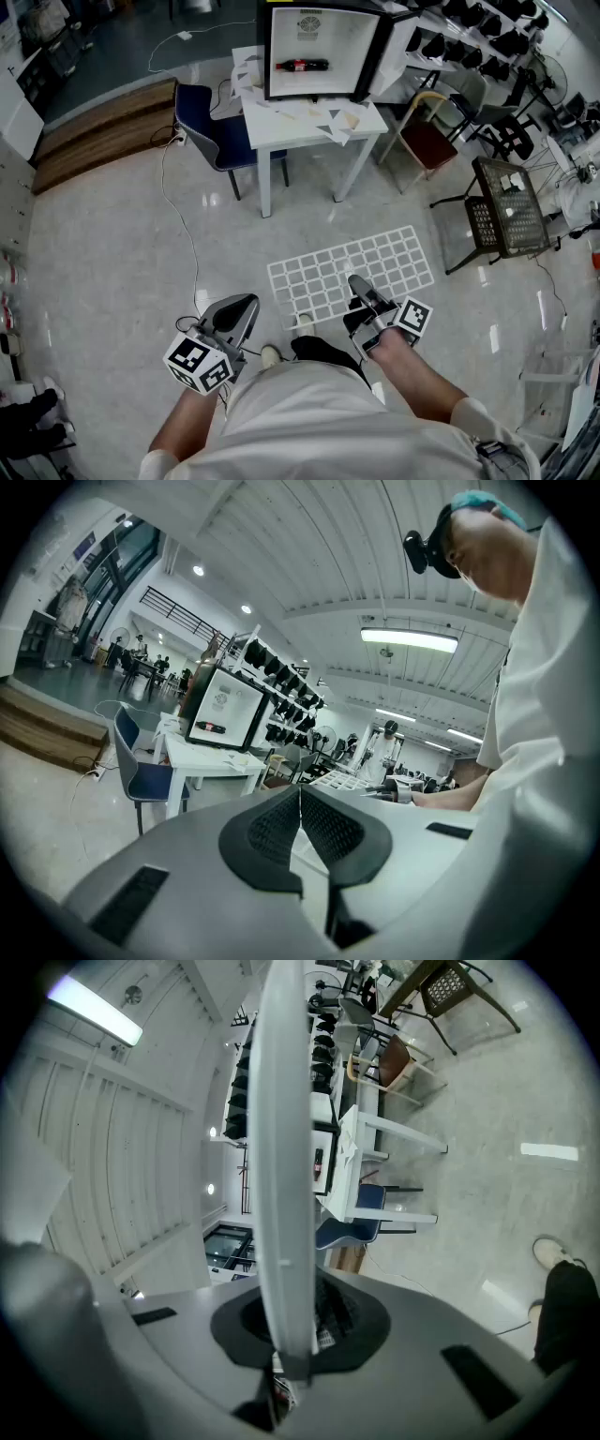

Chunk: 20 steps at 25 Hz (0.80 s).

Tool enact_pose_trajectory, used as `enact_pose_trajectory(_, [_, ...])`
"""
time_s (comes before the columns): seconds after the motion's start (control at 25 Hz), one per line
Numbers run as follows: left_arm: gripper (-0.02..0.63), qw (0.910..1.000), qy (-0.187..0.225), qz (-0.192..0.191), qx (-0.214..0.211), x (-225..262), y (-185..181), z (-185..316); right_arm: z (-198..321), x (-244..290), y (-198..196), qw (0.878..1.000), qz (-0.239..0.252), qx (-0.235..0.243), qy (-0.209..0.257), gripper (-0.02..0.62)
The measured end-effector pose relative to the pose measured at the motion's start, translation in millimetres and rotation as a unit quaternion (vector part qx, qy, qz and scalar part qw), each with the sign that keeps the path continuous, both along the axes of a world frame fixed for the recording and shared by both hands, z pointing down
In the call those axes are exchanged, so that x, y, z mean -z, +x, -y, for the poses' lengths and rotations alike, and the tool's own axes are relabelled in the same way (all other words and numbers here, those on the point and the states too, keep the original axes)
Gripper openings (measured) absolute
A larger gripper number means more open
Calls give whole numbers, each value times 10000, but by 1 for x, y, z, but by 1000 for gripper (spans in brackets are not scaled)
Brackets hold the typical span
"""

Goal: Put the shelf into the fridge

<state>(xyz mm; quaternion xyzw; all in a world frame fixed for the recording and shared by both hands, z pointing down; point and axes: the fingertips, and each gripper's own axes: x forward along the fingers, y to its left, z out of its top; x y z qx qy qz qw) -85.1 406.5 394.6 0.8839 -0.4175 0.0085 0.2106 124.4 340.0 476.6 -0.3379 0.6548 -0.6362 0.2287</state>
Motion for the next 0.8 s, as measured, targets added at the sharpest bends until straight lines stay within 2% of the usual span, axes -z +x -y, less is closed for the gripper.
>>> enact_pose_trajectory(0.44, [18, 9998, 114, 87, -112, 28, 55, 74, 89, 15, 22, 9995, 177, 156, 191, 32])
enact_pose_trajectory(0.8, [18, 9997, 136, 62, -186, 31, 105, 129, 164, -8, 57, 9999, 104, 49, 57, 31])
